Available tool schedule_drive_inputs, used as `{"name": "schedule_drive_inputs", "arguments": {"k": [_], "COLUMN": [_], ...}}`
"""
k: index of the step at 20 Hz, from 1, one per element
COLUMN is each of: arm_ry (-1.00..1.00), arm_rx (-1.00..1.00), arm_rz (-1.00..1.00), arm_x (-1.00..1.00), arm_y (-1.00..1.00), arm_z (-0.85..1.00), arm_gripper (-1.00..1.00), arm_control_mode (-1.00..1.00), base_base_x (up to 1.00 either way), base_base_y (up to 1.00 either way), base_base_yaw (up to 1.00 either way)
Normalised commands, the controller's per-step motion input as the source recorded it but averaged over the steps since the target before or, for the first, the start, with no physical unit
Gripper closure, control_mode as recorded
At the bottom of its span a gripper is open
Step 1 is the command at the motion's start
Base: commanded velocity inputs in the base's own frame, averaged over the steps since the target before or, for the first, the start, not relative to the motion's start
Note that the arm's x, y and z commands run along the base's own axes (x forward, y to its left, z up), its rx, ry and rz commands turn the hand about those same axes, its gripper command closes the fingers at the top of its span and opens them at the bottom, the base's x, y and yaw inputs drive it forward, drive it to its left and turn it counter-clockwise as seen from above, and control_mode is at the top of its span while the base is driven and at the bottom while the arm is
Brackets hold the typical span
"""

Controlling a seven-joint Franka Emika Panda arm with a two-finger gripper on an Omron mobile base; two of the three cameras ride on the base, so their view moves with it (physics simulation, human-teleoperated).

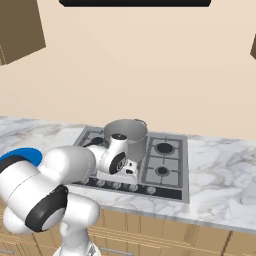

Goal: Retrieve the frozen meat and place it in the pot on a burner. Then turn the burner on.

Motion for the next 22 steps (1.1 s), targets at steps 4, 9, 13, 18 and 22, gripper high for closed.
{"name": "schedule_drive_inputs", "arguments": {"k": [4, 9, 13, 18, 22], "arm_ry": [0.00, 0.00, 0.00, 0.00, 0.00], "arm_rx": [0.00, 0.00, 0.00, 0.00, 0.00], "arm_rz": [0.00, 0.00, 0.06, 0.25, 0.28], "arm_x": [-0.04, -0.01, 0.00, 0.00, -0.01], "arm_y": [0.00, 0.00, 0.00, 0.00, 0.00], "arm_z": [-0.01, -0.01, -0.03, -0.10, -0.04], "arm_gripper": [1.00, 1.00, 1.00, 1.00, 1.00], "arm_control_mode": [-1.00, -1.00, -1.00, -1.00, -1.00], "base_base_x": [0.00, 0.00, 0.00, 0.00, 0.00], "base_base_y": [0.00, 0.00, 0.00, 0.00, 0.00], "base_base_yaw": [0.00, 0.00, 0.00, 0.00, 0.00]}}
